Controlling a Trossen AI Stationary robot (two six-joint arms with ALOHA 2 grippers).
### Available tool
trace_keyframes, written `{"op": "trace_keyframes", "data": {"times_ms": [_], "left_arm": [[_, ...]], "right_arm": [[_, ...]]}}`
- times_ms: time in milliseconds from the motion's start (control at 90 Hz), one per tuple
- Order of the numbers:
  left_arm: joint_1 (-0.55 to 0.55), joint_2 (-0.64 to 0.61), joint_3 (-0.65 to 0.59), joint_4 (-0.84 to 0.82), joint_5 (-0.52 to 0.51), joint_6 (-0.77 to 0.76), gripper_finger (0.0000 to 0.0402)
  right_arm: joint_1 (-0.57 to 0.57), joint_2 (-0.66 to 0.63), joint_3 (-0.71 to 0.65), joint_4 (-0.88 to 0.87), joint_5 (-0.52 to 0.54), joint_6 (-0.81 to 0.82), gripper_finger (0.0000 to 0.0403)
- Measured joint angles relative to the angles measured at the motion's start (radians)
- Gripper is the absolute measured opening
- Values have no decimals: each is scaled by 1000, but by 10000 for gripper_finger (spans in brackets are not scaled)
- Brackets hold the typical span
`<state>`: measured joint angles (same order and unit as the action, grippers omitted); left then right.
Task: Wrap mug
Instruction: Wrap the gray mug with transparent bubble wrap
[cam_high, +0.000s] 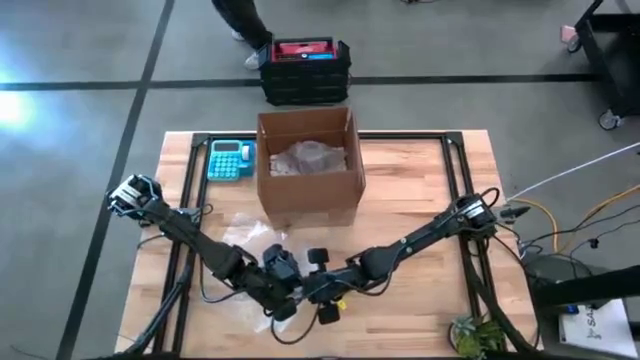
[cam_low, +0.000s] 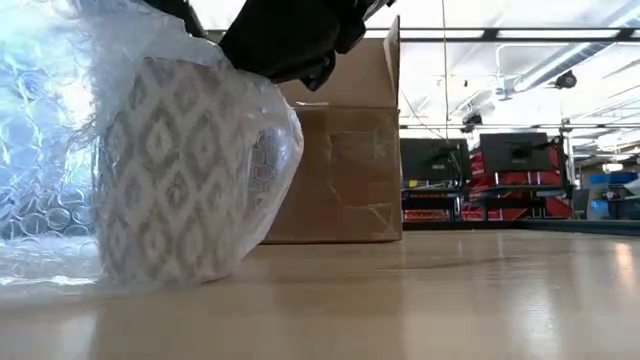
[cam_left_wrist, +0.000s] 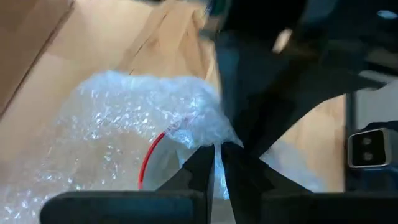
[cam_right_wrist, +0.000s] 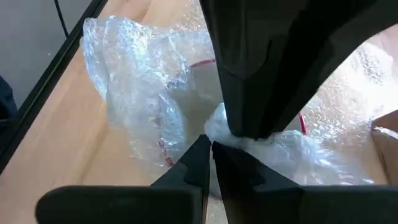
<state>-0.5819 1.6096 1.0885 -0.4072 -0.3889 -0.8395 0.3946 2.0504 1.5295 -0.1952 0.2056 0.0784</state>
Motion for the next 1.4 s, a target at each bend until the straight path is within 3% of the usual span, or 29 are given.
{"op": "trace_keyframes", "data": {"times_ms": [278, 633, 1022, 1400], "left_arm": [[5, 25, -103, 131, 73, -52, 20], [3, 28, -101, 156, 99, -8, 20], [5, 20, -102, 164, 98, -11, 20], [-8, -78, -105, 172, 113, -17, 20]], "right_arm": [[0, -12, 8, -14, 3, -1, 14], [-29, -64, 78, -142, 57, -23, 14], [-16, 17, 78, -106, 19, 3, 14], [-16, 22, 76, -112, 2, 1, 14]]}}
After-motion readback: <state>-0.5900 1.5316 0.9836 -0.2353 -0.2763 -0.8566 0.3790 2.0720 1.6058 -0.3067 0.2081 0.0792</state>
